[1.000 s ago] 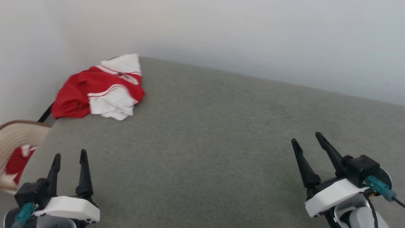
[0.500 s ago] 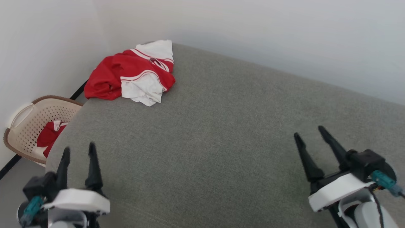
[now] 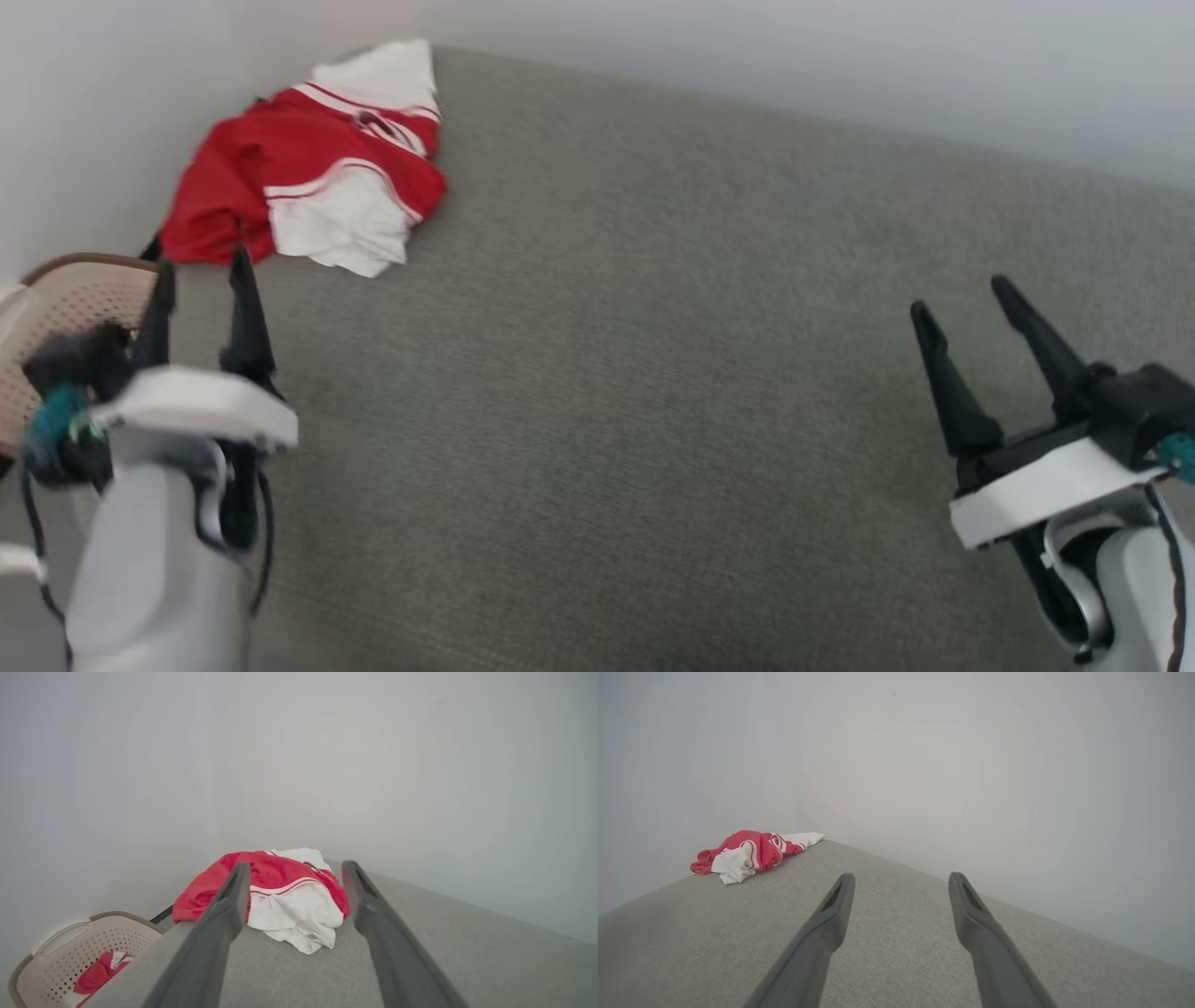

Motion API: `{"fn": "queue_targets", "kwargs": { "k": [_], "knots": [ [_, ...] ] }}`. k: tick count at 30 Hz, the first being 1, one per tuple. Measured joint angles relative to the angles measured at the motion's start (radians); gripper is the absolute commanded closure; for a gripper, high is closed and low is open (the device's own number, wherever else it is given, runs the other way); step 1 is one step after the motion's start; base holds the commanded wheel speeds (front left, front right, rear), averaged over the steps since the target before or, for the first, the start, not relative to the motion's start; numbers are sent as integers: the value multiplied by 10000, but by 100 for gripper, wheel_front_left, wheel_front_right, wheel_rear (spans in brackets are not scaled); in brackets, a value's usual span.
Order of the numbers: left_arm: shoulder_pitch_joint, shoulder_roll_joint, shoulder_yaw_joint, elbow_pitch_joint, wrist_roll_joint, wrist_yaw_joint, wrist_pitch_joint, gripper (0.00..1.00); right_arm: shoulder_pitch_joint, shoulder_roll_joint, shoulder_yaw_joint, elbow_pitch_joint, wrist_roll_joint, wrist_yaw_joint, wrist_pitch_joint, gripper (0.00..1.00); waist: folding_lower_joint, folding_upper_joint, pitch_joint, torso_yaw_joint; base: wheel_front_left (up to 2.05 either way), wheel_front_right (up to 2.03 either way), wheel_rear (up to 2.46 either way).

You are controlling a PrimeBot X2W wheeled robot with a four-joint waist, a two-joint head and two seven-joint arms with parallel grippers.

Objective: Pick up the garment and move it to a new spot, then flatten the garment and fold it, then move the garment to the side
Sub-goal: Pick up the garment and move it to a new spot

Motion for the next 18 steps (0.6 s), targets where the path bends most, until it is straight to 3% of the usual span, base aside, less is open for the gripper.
{"fn": "queue_targets", "kwargs": {
  "k": [18],
  "knots": [
    [-5101, 1695, -360, 5133, -550, -117, 261, 0, -1378, -711, 291, -1701, -2, 0, 715, 0, 0, -1, 2643, -1525, 0, 0, 0]
  ]
}}
